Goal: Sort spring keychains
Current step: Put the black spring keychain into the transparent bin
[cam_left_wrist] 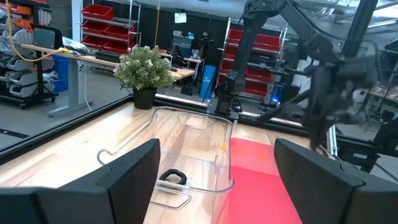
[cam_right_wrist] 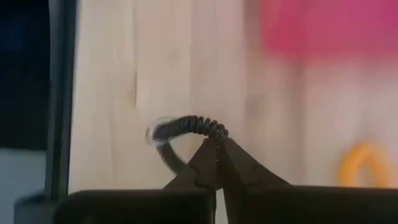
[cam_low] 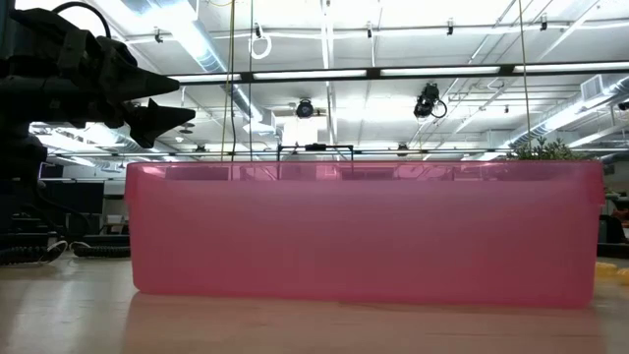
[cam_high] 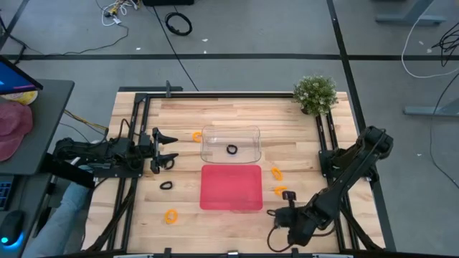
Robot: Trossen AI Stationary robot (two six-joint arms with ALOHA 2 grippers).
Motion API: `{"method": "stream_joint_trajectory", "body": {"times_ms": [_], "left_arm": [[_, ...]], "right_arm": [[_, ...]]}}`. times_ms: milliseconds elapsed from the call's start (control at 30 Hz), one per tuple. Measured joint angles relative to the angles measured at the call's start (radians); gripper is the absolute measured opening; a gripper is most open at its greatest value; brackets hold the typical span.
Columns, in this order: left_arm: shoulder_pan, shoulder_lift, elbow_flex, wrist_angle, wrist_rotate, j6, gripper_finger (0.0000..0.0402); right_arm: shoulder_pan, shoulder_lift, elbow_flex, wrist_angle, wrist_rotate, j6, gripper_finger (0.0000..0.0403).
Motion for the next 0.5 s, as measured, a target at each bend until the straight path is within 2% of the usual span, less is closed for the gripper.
{"method": "stream_joint_trajectory", "body": {"times_ms": [133, 233, 367, 500], "left_arm": [[0.000, 0.000, 0.000, 0.000, 0.000, 0.000, 0.0321], [0.000, 0.000, 0.000, 0.000, 0.000, 0.000, 0.0321], [0.000, 0.000, 0.000, 0.000, 0.000, 0.000, 0.0321], [0.000, 0.000, 0.000, 0.000, 0.000, 0.000, 0.0321]], "right_arm": [[-0.030, -0.074, 0.011, 0.106, 0.217, -0.136, 0.0003], [-0.071, -0.109, 0.011, 0.212, 0.320, -0.266, 0.0002], [-0.176, -0.149, 0.012, 0.394, 0.336, -0.428, 0.0002], [-0.302, -0.191, 0.012, 0.581, 0.302, -0.493, 0.0002]]}}
